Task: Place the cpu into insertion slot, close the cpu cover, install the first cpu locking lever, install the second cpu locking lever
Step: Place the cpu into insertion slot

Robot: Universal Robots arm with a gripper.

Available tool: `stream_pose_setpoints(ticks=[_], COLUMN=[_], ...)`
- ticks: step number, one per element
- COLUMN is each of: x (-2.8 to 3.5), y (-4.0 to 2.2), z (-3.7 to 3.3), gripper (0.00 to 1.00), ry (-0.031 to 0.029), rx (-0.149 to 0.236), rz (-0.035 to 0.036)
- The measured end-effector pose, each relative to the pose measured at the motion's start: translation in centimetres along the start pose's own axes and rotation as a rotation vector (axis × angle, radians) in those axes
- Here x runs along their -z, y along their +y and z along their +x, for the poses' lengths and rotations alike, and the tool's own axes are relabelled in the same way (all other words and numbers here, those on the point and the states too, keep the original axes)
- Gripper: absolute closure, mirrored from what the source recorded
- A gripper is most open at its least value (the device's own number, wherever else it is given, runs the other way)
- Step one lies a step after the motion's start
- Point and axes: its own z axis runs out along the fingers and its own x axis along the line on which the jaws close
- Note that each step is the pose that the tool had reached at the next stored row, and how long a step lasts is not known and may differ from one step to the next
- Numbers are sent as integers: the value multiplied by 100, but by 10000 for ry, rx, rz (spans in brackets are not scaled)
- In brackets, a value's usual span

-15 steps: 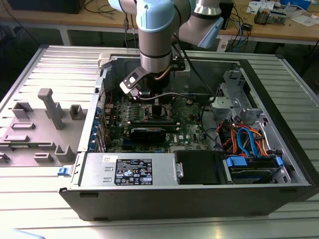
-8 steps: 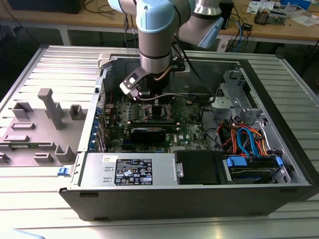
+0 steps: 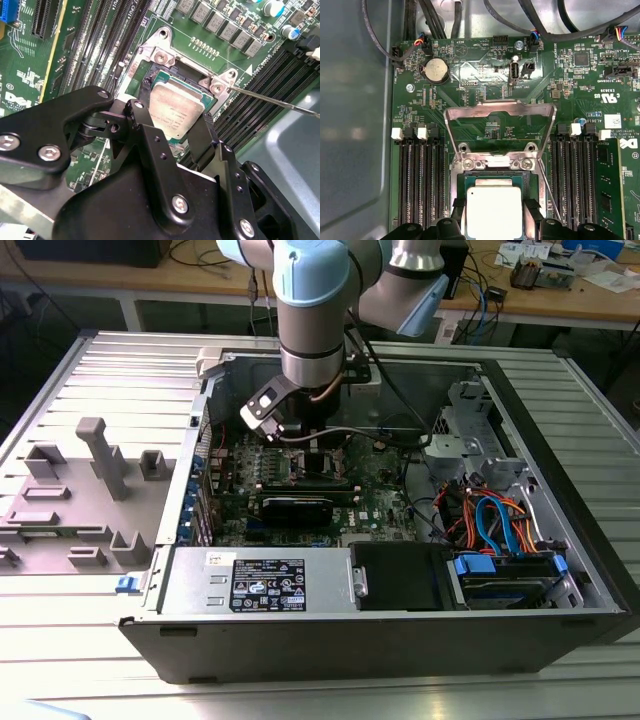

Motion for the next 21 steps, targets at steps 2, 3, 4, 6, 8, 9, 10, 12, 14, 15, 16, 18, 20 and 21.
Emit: stream_pose_setpoints(ticks=[2,3,4,6,8,9,10,12,14,15,16,18,20,21], x=[2,3,3,-22,-36,-36,-36,-37,-27,-22,-22,-19,-19,-19], y=[1,0,0,-2,-3,-3,-3,-2,2,3,3,3,3,3], z=[-1,-2,-3,-7,-7,-7,-7,-6,-4,-3,-3,-4,-4,-4], gripper=[46,46,46,46,46,46,46,46,46,46,46,46,46,46], ry=[-43,-52,-63,-92,-79,-78,-79,-77,-68,-66,-65,-69,-70,-71], rx=[4,4,4,6,5,6,6,2,4,4,4,5,5,5], rz=[3,4,3,7,7,6,7,7,1,-1,-1,2,2,2])
